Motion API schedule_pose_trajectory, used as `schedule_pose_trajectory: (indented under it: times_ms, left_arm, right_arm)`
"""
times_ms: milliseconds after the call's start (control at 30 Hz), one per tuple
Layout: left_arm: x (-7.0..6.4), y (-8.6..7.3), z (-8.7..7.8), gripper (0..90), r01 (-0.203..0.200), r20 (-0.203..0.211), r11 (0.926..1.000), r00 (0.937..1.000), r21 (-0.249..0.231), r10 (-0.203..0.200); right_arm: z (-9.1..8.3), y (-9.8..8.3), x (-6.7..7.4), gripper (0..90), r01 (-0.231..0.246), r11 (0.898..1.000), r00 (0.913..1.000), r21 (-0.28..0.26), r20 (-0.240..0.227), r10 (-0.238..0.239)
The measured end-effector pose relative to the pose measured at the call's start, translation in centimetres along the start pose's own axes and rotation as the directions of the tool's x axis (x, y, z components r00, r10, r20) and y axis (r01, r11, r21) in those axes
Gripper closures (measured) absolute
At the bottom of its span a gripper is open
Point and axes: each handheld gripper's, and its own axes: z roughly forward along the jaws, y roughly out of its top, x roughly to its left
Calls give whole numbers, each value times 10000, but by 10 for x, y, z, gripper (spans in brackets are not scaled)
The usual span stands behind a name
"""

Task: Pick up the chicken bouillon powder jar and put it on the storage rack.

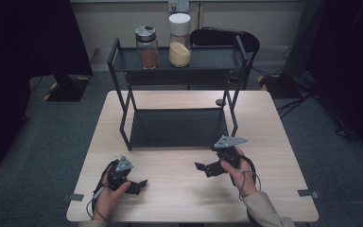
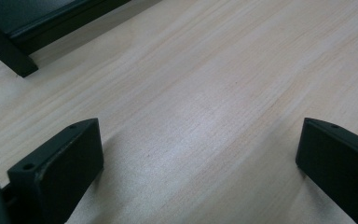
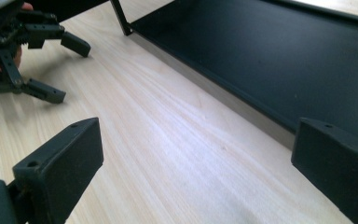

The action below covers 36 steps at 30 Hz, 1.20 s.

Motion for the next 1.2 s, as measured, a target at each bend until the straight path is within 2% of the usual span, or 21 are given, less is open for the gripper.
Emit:
schedule_pose_trajectory:
  times_ms: [300,1200]
  left_arm:
    - [0,0,0,0,4,-1,10000,10000,-4,-4]
    - [0,0,0,0,5,-4,10000,10000,-5,-5]
  right_arm:
    - [-5,-18,-5,11,63,9998,10000,213,42,-64]
    - [-34,-63,-25,11,-318,9984,9993,462,214,308]
